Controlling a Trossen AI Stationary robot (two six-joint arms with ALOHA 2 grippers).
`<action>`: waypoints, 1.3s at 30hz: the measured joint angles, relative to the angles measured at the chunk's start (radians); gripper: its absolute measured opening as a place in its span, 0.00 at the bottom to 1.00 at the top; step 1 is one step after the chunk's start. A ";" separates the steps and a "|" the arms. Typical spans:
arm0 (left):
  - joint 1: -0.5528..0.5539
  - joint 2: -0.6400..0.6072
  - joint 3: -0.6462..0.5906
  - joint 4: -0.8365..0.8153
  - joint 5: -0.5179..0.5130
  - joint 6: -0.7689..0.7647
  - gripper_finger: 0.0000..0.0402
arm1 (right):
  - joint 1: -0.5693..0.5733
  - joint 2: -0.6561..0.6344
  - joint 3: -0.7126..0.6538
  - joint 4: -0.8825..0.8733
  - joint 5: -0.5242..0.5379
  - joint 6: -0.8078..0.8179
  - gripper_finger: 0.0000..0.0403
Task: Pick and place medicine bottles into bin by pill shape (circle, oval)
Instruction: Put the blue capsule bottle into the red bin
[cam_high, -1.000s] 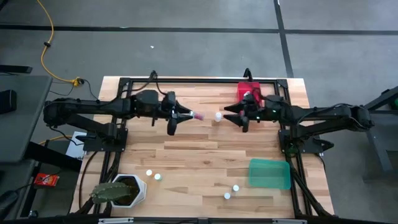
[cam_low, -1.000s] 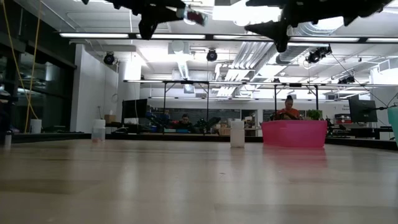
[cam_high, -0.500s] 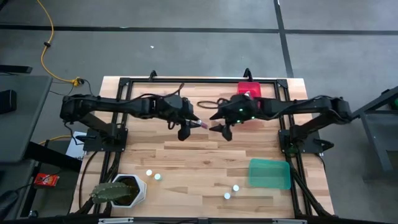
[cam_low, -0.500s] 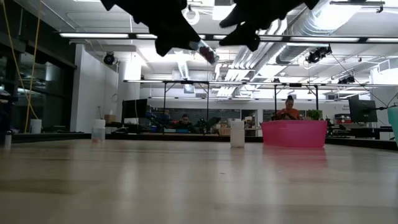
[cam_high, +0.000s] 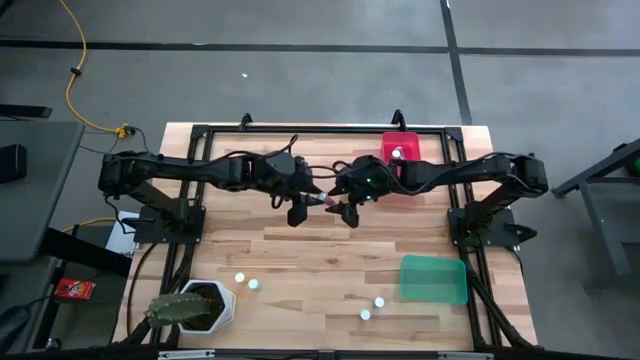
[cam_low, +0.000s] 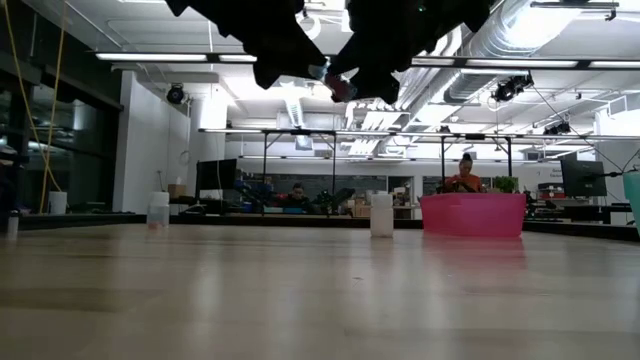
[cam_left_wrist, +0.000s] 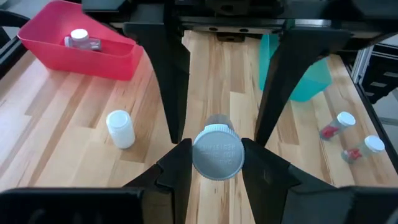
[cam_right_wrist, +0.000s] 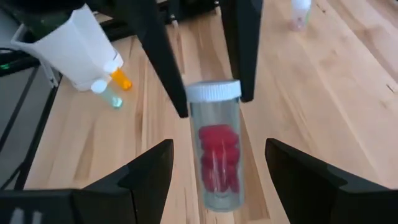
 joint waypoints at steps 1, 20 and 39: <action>-0.001 0.000 0.000 0.000 -0.001 0.000 0.28 | 0.000 0.000 0.000 0.011 0.009 0.008 0.61; -0.002 0.000 0.000 0.002 -0.006 -0.002 0.28 | 0.000 0.000 0.000 0.010 0.035 0.017 0.52; -0.002 -0.001 0.000 0.001 -0.009 -0.003 0.28 | 0.000 0.000 0.000 0.011 0.005 0.015 0.26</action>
